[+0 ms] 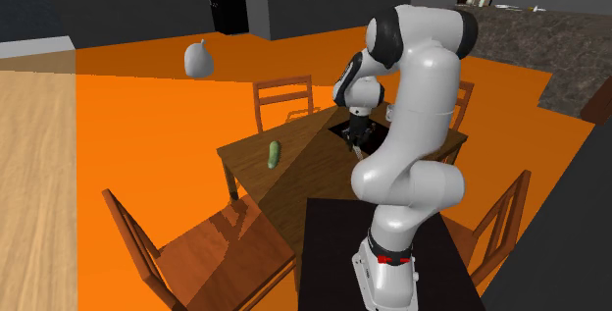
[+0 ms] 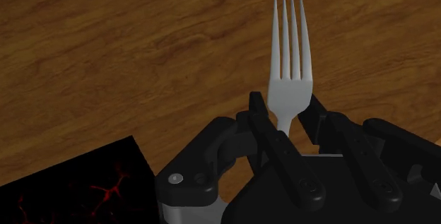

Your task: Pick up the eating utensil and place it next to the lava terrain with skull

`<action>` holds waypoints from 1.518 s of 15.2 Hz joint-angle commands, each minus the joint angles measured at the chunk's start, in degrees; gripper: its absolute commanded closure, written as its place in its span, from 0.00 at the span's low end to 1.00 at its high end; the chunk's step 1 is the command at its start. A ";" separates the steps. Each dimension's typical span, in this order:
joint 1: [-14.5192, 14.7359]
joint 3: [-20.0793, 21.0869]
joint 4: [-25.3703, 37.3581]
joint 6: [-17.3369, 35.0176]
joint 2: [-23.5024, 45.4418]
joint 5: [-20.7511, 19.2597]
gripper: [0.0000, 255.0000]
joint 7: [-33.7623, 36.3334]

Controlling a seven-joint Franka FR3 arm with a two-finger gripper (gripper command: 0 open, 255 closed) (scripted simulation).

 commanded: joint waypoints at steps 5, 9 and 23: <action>-4.35 -3.57 8.12 -3.16 5.30 -1.46 1.00 -6.81; -7.08 -5.45 14.49 -5.52 9.48 -1.95 1.00 -10.99; -16.32 -9.32 46.52 -18.17 29.12 -1.97 1.00 -23.18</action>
